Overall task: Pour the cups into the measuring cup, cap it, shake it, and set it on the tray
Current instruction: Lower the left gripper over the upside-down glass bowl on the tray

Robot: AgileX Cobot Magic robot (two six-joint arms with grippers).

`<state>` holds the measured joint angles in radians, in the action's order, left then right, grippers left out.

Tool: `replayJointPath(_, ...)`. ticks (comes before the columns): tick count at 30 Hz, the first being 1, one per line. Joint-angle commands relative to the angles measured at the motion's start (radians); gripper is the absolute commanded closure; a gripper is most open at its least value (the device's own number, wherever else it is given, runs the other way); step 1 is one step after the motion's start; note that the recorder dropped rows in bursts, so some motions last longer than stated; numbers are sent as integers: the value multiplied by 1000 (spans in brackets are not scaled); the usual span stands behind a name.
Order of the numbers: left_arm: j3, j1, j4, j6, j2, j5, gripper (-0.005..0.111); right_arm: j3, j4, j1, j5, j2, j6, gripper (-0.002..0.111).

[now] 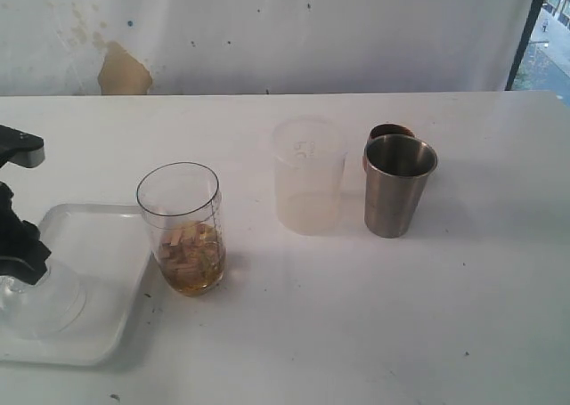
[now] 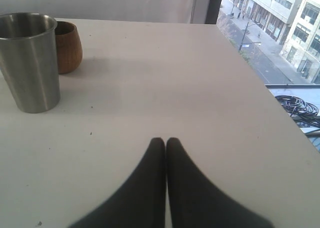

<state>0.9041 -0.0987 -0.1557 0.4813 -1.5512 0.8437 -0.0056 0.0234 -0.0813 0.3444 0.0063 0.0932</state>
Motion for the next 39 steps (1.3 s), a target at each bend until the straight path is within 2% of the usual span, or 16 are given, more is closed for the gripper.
replayJointPath(1,-35,-5,0,14,-9,-82,59,6,2,-8,-4,-6,0,108)
replayJointPath(6,-26,-5,0,16,-7,-94,57,6,2,-8,-4,-6,0,108)
replayJointPath(12,27,-5,0,14,-7,-64,35,6,2,-8,-4,-6,0,108)
replayJointPath(24,26,-5,8,9,-9,-90,34,6,2,-8,-4,-6,0,108)
replayJointPath(33,-20,-5,8,5,-31,-151,34,6,2,-8,-4,-6,0,108)
replayJointPath(39,-20,-5,4,-35,-44,-169,40,6,2,-8,-4,-6,0,108)
